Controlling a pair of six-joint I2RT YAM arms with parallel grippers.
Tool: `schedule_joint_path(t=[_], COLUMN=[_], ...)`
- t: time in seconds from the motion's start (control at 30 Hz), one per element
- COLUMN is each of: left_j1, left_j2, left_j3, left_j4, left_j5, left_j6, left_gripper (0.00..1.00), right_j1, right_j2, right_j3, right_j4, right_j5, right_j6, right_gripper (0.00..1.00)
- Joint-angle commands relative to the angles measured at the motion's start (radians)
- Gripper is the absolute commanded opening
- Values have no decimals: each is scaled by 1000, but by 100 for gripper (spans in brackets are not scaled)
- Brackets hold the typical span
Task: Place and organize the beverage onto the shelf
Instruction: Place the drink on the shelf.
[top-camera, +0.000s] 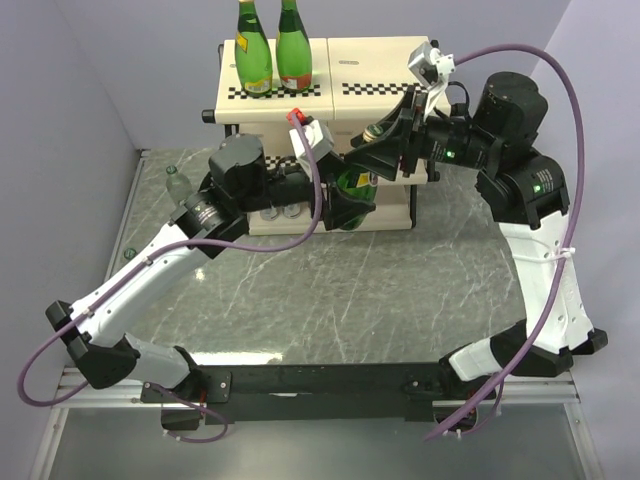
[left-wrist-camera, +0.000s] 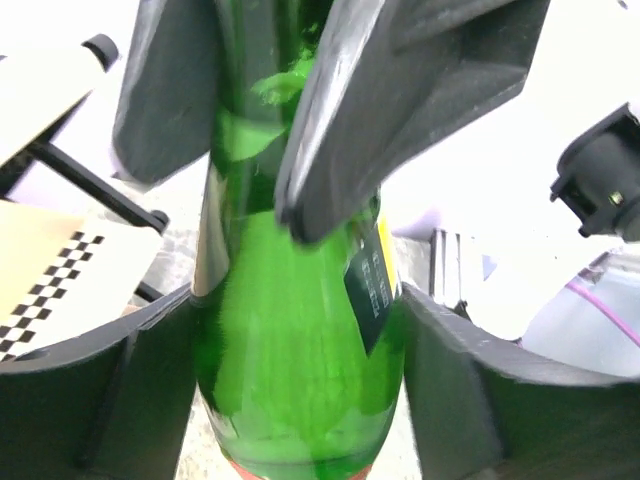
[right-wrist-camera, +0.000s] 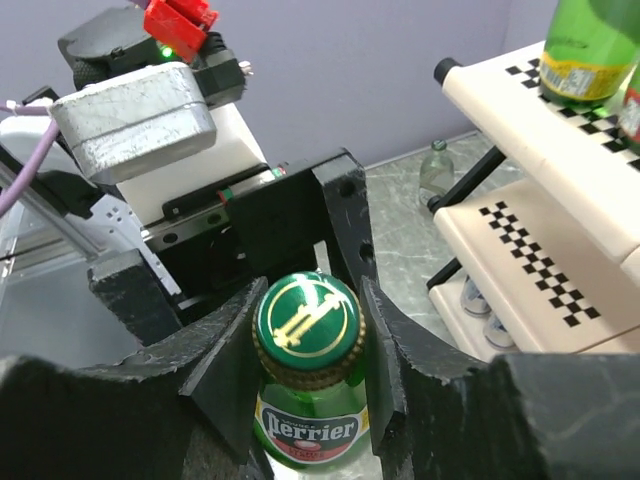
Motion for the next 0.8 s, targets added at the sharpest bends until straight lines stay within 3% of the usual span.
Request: schedule_joint_path(t=[0.0, 0.2, 0.43, 0.77], left_j1=[3, 5, 12, 22], left_j2=[-65, -120, -185, -393], left_j3=[-27, -74, -140, -392], left_j4=[129, 131, 113, 67], left_j5=[-58, -118, -159, -305], left_j6=[-33, -9, 18, 45], left_gripper=[80, 94, 97, 97], right_j1=[-41, -100, -180, -246], right_j2=[3, 31, 86, 192], right_j3=[85, 133, 200, 401], right_j4=[77, 121, 176, 279], right_j5=[76, 85, 82, 274], right_j6=[-34, -8, 37, 4], right_gripper=[0, 0, 0, 0])
